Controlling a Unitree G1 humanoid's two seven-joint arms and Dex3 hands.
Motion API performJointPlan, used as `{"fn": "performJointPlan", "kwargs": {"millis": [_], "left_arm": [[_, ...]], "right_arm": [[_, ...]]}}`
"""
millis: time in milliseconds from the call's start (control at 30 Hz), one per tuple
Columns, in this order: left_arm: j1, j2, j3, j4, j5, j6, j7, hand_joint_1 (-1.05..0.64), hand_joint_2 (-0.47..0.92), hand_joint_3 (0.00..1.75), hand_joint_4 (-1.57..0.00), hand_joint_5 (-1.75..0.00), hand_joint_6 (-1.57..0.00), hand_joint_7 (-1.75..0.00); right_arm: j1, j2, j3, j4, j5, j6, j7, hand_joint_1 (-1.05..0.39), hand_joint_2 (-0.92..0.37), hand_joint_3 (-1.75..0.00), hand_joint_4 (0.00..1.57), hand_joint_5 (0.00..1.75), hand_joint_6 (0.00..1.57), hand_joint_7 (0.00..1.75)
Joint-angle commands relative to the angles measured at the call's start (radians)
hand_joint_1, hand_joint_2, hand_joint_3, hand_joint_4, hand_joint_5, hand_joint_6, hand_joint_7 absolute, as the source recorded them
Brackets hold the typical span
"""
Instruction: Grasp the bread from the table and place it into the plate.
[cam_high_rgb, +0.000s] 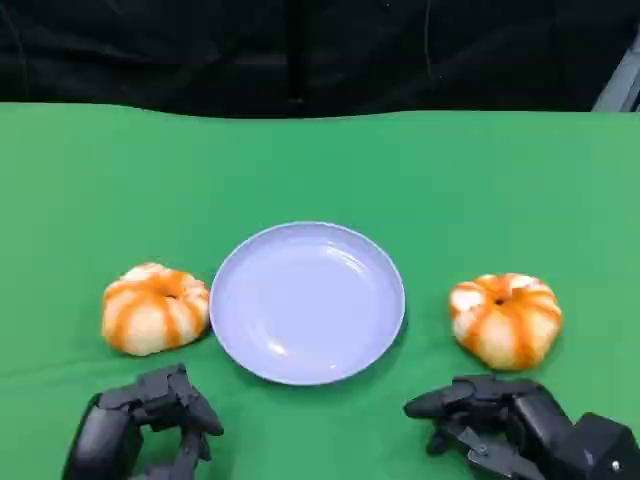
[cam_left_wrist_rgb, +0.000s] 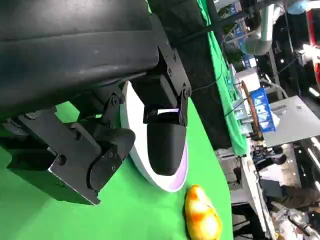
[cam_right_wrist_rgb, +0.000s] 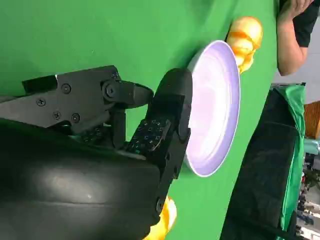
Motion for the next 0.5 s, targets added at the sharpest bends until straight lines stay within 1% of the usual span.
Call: {"fn": "performJointPlan", "kwargs": {"millis": [33,467,500], "left_arm": [[-0.001,0.009,-0.001,0.004,-0.012,-0.005,-0.014,0.07,0.41,1.33,-0.91,-1.60,-0.93,-1.33],[-0.001,0.012,-0.004,0.001,-0.012,-0.007,-0.018,0.07,0.39,1.35,-0.91,-1.60,-0.93,-1.33],[-0.003,0.008,0.000,0.004,-0.009,-0.009,-0.008,0.07,0.39,1.35,-0.91,-1.60,-0.93,-1.33]], "right_arm": [[0.008,-0.016,-0.005,0.015,0.002,0.020,0.005,-0.08,-0.92,-0.38,0.80,1.14,1.12,0.28],[0.007,-0.017,-0.005,0.017,0.000,0.014,0.004,-0.08,-0.92,-0.39,0.80,1.14,1.13,0.28],[0.008,-0.017,-0.006,0.012,0.001,0.022,0.005,-0.08,-0.92,-0.39,0.80,1.14,1.13,0.28]]}}
